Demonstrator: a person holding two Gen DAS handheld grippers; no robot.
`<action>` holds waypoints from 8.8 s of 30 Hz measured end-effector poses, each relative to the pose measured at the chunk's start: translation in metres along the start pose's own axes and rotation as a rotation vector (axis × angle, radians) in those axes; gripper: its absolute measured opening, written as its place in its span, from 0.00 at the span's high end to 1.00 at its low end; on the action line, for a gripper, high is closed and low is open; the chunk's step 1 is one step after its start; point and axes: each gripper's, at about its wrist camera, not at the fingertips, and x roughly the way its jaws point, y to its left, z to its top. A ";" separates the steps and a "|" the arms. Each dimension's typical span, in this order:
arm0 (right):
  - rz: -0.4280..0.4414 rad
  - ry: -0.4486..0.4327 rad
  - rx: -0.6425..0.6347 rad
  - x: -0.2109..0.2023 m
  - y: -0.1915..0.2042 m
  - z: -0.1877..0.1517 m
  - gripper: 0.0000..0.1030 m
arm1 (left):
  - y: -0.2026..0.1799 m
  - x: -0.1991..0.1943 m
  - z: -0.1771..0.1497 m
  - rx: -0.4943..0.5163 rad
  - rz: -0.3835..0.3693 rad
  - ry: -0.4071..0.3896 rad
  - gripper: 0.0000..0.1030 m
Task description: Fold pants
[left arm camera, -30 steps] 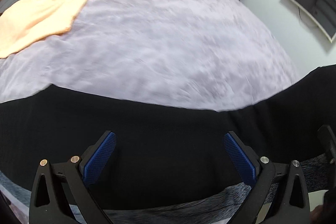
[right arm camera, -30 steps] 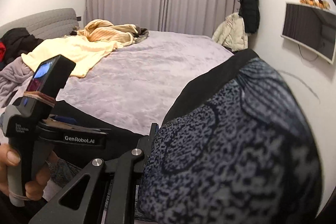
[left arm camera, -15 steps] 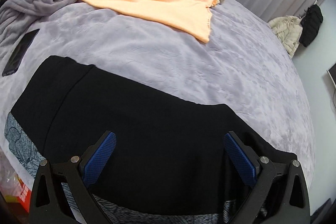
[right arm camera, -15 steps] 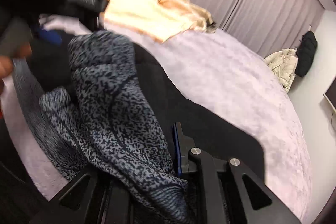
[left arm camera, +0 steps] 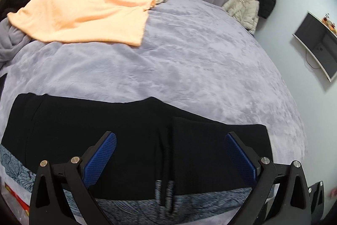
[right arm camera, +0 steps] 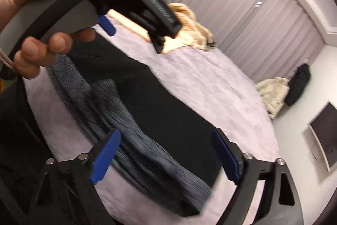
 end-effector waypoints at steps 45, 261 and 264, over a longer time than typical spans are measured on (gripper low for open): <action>0.839 0.192 0.235 0.131 -0.131 -0.032 0.05 | -0.027 0.054 -0.059 0.087 0.152 0.174 0.00; 0.769 0.195 0.387 0.048 -0.209 -0.127 0.00 | -0.110 0.041 0.032 0.348 -0.089 0.308 0.01; 0.762 0.185 0.466 0.050 -0.232 -0.133 0.00 | -0.062 0.043 0.025 0.323 0.141 0.238 0.00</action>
